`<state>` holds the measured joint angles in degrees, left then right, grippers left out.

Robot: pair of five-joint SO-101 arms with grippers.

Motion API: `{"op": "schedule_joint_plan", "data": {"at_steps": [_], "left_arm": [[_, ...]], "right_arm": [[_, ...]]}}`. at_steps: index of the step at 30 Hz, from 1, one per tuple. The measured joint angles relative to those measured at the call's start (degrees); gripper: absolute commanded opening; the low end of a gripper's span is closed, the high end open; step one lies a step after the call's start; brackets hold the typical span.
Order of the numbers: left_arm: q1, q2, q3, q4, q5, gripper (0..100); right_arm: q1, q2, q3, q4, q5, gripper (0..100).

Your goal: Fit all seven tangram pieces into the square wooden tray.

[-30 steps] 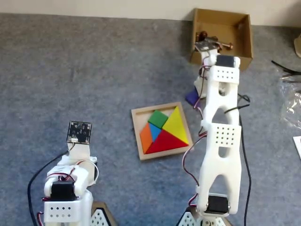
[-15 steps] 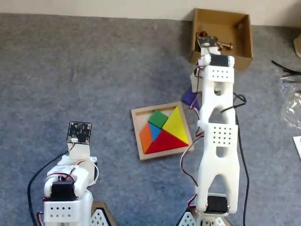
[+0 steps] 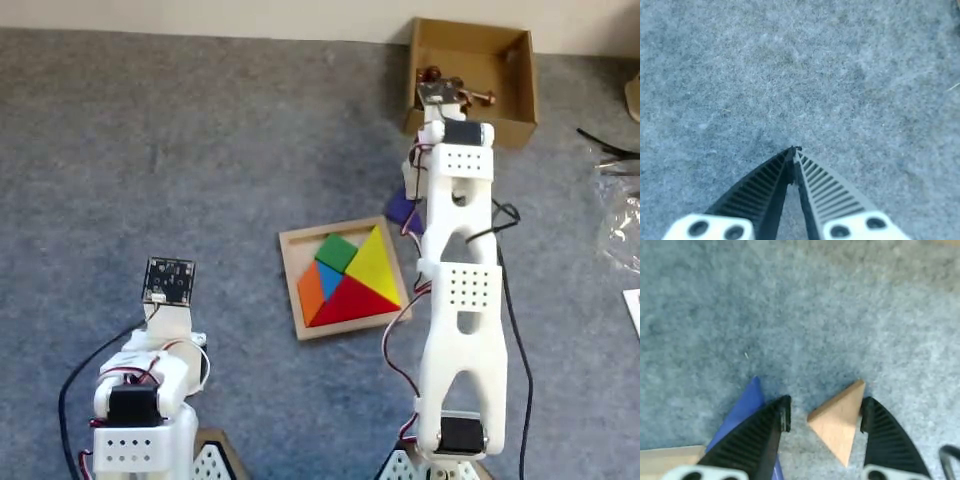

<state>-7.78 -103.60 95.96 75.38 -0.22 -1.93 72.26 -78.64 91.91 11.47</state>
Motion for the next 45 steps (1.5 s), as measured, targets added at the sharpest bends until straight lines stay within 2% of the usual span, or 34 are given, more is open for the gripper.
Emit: {"op": "schedule_joint_plan", "data": {"at_steps": [22,28,45], "left_arm": [[0.0,0.0,0.0,0.0,0.0,1],[0.0,0.0,0.0,0.0,0.0,1],[0.0,0.0,0.0,0.0,0.0,1]], "right_arm": [[0.9,1.3,-4.7,3.4,-0.1,14.3],[0.6,1.3,-4.7,5.5,0.0,19.7],[0.3,1.3,-4.8,5.9,0.0,17.4]]}}
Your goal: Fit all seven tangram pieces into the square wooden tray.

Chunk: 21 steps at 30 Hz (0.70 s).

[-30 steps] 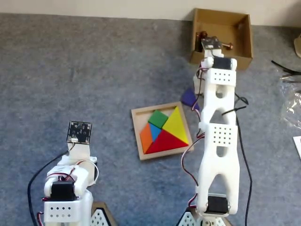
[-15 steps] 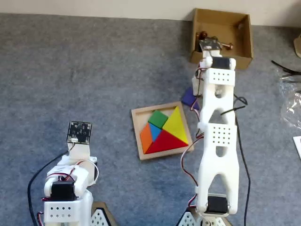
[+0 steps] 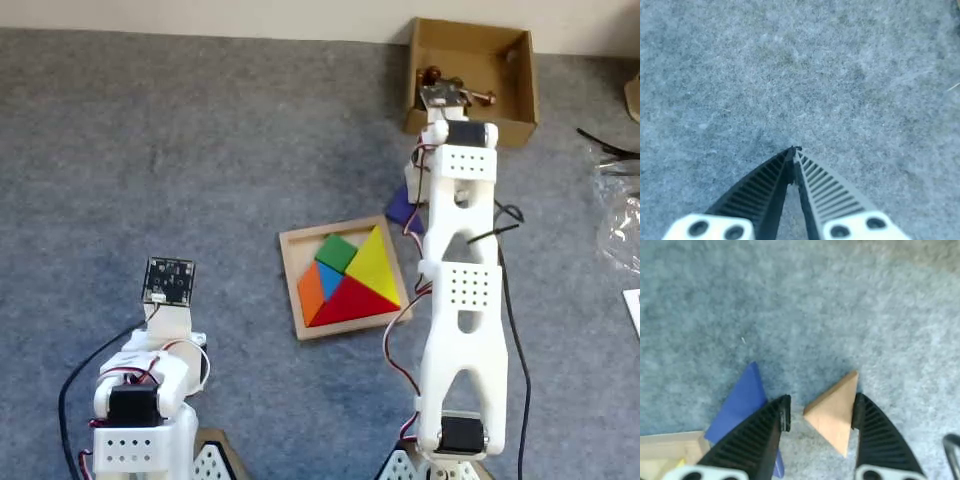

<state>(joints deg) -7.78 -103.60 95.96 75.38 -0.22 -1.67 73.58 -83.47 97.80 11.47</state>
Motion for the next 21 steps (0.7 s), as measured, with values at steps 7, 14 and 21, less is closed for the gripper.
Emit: {"op": "schedule_joint_plan", "data": {"at_steps": [7,14,21], "left_arm": [[0.0,0.0,0.0,0.0,0.0,1],[0.0,0.0,0.0,0.0,0.0,1],[0.0,0.0,0.0,0.0,0.0,1]], "right_arm": [[0.6,0.0,0.0,0.0,-0.9,15.2],[0.6,0.0,0.0,0.1,-2.6,14.8],[0.6,0.0,0.0,0.9,-2.6,10.1]]}}
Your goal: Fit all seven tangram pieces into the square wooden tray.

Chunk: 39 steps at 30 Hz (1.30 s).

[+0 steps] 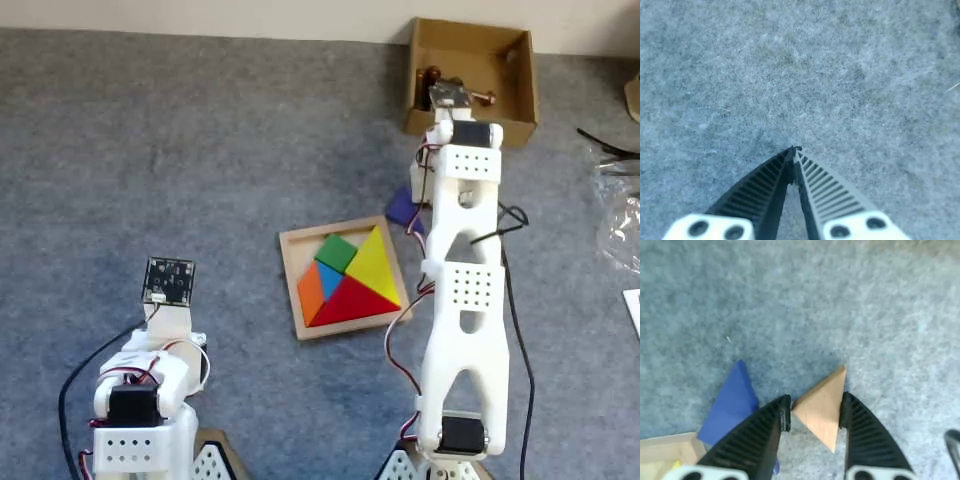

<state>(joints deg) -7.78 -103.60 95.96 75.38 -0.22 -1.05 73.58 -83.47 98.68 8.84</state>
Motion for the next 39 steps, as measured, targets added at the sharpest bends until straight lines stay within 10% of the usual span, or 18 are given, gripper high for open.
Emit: {"op": "schedule_joint_plan", "data": {"at_steps": [39], "left_arm": [[0.0,0.0,0.0,0.0,0.0,1]], "right_arm": [[0.7,0.0,0.0,0.3,4.6,0.5]]}}
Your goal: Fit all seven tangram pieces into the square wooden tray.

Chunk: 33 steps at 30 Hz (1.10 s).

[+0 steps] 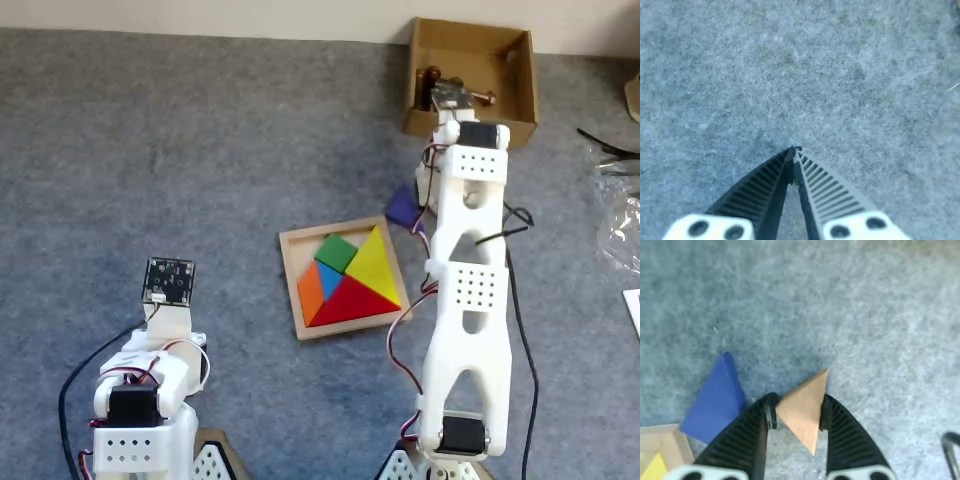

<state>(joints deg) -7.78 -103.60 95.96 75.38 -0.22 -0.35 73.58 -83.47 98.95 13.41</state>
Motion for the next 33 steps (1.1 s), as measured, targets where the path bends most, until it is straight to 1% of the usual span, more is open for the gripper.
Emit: {"op": "schedule_joint_plan", "data": {"at_steps": [5,10,13,18,22,27,33], "left_arm": [[0.0,0.0,0.0,0.0,0.0,1],[0.0,0.0,0.0,0.0,0.0,1],[0.0,0.0,0.0,0.0,0.0,1],[0.0,0.0,0.0,0.0,0.0,1],[0.0,0.0,0.0,0.0,0.0,1],[0.0,0.0,0.0,0.0,0.0,1],[0.0,0.0,0.0,0.0,0.0,1]], "right_arm": [[0.0,0.1,-1.0,0.1,0.3,0.5],[-0.2,0.4,-8.0,1.1,1.5,0.5],[-0.2,0.4,-9.8,1.1,6.2,0.5],[-0.3,0.4,-9.8,1.2,11.3,0.5],[-0.5,0.4,-9.8,1.2,18.3,0.5],[-2.7,0.4,-9.8,1.2,27.3,0.5],[-6.0,-1.1,-9.8,1.2,28.7,0.5]]}}
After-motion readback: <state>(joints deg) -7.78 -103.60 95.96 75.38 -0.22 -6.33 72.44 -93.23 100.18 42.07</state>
